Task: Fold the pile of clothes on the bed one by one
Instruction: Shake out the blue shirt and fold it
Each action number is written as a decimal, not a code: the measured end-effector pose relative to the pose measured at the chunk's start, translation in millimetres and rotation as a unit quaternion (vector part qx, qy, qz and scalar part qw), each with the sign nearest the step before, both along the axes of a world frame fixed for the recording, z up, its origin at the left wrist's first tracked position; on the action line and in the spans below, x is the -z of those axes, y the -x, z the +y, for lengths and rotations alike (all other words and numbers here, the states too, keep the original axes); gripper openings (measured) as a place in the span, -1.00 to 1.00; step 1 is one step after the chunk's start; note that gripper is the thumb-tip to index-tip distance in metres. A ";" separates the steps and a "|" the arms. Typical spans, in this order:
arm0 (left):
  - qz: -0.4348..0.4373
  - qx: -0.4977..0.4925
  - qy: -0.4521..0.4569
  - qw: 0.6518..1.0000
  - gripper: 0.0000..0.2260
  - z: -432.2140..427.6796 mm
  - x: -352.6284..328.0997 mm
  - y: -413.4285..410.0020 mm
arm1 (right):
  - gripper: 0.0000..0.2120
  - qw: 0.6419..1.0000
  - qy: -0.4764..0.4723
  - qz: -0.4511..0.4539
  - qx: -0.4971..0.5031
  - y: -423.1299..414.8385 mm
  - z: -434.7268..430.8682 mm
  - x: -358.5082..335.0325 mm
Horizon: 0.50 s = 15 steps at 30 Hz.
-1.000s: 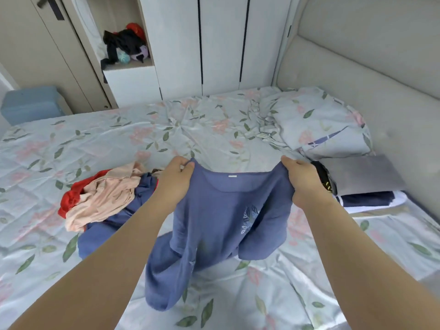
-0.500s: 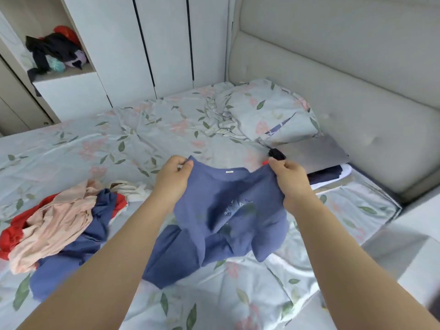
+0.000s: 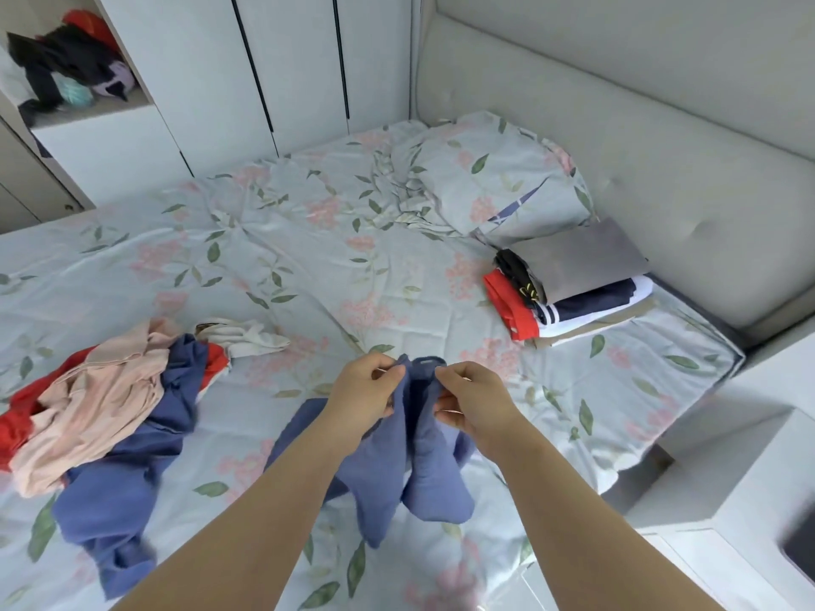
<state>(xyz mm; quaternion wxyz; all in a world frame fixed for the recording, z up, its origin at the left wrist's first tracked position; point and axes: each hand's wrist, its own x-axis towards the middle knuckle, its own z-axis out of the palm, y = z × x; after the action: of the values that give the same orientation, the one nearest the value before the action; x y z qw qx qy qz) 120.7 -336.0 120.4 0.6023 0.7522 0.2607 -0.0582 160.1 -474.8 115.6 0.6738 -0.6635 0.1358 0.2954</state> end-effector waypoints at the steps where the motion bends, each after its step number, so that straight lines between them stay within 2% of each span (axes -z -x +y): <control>1: -0.004 0.010 -0.002 1.000 -0.83 -0.8 -0.3 -0.3 | -0.85 1.000 -0.005 0.000 -0.004 0.9 2.2 -0.7; 6: -0.033 0.049 -0.060 0.996 -0.78 0.5 -1.9 -0.6 | -0.79 0.998 -0.050 -0.013 -0.044 3.0 14.7 -6.4; 12: -0.066 0.063 0.019 0.996 -0.85 11.2 -7.7 7.3 | -0.80 0.994 -0.087 0.019 -0.057 -3.1 20.6 -10.6; 15: -0.075 0.058 -0.011 0.995 -0.75 24.6 -7.9 8.2 | -0.82 0.994 -0.023 -0.042 -0.098 -6.2 23.9 -16.9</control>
<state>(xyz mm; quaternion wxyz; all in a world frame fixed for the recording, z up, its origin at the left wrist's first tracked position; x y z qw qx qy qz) 112.5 -311.4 128.4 0.6072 0.7751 0.1715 -0.0334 166.3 -450.9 132.5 0.6618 -0.6699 0.0354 0.3348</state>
